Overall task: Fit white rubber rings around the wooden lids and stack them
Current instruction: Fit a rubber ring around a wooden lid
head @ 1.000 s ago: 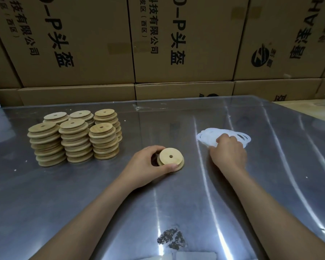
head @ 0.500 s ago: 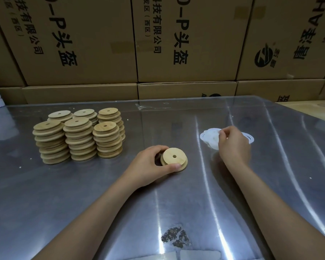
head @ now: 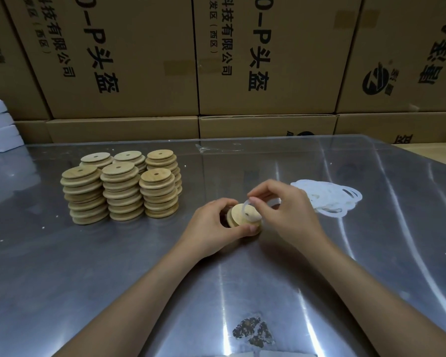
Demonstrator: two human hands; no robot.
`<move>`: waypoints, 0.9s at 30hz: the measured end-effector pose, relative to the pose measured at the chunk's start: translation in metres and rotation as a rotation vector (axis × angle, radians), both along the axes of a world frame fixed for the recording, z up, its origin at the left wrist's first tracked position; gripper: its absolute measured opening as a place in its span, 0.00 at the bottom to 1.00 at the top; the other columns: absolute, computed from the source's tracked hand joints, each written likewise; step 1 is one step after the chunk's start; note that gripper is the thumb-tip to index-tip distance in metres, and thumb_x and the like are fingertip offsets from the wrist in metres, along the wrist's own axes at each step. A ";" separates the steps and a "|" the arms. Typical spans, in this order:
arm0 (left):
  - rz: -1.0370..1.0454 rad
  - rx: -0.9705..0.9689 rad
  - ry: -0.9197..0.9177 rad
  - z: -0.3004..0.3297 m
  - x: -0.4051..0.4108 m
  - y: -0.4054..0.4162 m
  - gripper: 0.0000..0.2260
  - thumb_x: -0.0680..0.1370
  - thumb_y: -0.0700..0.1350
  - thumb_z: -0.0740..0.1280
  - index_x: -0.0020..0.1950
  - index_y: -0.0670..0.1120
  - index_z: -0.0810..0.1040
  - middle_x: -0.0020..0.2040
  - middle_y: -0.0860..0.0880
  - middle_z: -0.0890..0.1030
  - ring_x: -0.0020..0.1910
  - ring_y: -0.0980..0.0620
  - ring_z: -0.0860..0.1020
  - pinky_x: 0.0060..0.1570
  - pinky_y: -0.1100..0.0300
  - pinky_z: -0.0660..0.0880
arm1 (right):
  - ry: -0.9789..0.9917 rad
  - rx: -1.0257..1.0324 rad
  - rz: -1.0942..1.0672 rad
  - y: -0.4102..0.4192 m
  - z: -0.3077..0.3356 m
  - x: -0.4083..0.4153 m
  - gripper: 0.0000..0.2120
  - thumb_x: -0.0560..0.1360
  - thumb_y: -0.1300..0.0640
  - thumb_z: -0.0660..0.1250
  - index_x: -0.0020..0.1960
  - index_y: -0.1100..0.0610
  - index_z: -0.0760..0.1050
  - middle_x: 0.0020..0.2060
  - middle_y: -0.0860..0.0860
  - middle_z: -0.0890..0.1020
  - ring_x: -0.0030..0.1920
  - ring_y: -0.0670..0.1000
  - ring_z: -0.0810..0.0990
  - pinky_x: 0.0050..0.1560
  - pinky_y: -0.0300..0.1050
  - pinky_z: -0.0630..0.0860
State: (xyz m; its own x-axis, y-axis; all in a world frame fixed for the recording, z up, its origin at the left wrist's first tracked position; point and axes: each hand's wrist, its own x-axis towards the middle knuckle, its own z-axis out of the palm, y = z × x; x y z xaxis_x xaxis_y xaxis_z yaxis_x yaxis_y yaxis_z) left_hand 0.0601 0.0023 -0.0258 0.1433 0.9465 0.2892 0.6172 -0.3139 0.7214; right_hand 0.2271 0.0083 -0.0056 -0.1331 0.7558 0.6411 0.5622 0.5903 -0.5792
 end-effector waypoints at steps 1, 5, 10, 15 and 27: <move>0.001 0.000 -0.003 0.000 0.000 0.000 0.26 0.64 0.59 0.77 0.59 0.53 0.78 0.50 0.56 0.82 0.50 0.60 0.79 0.53 0.59 0.76 | 0.027 -0.002 -0.021 0.000 0.000 0.000 0.07 0.72 0.59 0.71 0.40 0.47 0.78 0.34 0.38 0.81 0.40 0.39 0.80 0.40 0.32 0.74; -0.022 -0.018 -0.007 0.001 0.001 -0.003 0.23 0.65 0.58 0.77 0.57 0.56 0.78 0.46 0.60 0.82 0.47 0.68 0.77 0.45 0.75 0.71 | 0.336 -0.007 -0.121 0.002 0.003 0.003 0.05 0.72 0.59 0.72 0.42 0.49 0.82 0.36 0.40 0.83 0.40 0.40 0.82 0.44 0.34 0.77; -0.070 -0.031 -0.030 0.002 0.001 -0.004 0.22 0.65 0.57 0.77 0.57 0.56 0.79 0.47 0.59 0.83 0.46 0.68 0.77 0.45 0.75 0.71 | 0.496 -0.222 0.058 -0.001 0.002 -0.001 0.08 0.71 0.63 0.73 0.39 0.50 0.82 0.35 0.44 0.85 0.39 0.40 0.83 0.41 0.30 0.75; -0.093 -0.033 -0.204 0.005 -0.002 -0.003 0.16 0.67 0.50 0.78 0.52 0.58 0.80 0.43 0.58 0.84 0.44 0.62 0.80 0.48 0.67 0.74 | 0.263 -0.312 0.111 -0.003 0.000 -0.003 0.11 0.69 0.64 0.73 0.35 0.49 0.81 0.31 0.47 0.84 0.34 0.43 0.82 0.40 0.37 0.79; -0.243 -0.095 -0.391 0.011 -0.009 -0.001 0.15 0.72 0.42 0.74 0.58 0.50 0.78 0.51 0.49 0.83 0.51 0.55 0.80 0.50 0.66 0.76 | -0.040 -0.348 0.163 -0.008 -0.002 -0.002 0.10 0.70 0.60 0.73 0.37 0.45 0.79 0.32 0.40 0.81 0.35 0.39 0.78 0.42 0.36 0.75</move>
State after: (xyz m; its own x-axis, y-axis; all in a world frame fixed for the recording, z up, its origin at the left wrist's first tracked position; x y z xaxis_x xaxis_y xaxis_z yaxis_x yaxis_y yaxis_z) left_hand 0.0508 0.0009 -0.0153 0.2615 0.9240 0.2790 0.2103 -0.3367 0.9178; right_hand 0.2249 0.0001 -0.0071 -0.2893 0.8940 0.3421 0.5032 0.4461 -0.7401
